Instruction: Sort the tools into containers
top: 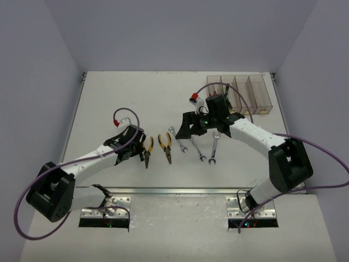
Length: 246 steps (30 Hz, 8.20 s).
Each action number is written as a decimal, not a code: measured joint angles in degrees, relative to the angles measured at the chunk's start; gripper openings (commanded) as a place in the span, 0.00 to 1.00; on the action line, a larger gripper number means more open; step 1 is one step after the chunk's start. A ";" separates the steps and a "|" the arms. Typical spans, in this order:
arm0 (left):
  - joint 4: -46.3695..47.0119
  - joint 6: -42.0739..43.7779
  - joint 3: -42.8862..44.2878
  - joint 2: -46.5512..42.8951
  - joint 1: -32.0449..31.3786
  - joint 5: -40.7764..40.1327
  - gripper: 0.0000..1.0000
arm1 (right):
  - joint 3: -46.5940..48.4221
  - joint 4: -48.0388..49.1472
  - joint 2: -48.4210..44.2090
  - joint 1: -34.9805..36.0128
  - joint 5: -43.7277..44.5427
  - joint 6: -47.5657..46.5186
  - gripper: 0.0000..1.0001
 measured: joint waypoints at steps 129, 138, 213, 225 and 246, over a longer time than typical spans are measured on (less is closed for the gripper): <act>-23.90 15.63 14.75 -39.56 -7.87 -14.87 1.00 | 32.93 -19.49 32.06 19.72 43.13 6.48 0.45; -23.90 15.63 14.75 -39.57 -7.87 -14.86 1.00 | 35.32 -20.80 33.92 19.42 40.75 6.32 0.40; -22.28 16.95 14.08 -41.44 -7.87 -12.47 1.00 | 60.07 -10.44 44.92 -26.09 66.10 -21.82 0.70; -17.91 6.17 14.80 -21.05 -7.87 -8.26 0.92 | 54.06 -19.48 33.00 -23.53 57.09 -11.02 0.73; -4.89 4.39 17.07 15.91 2.14 -2.33 0.40 | 1.59 -16.78 -5.68 -4.52 24.14 -1.93 0.72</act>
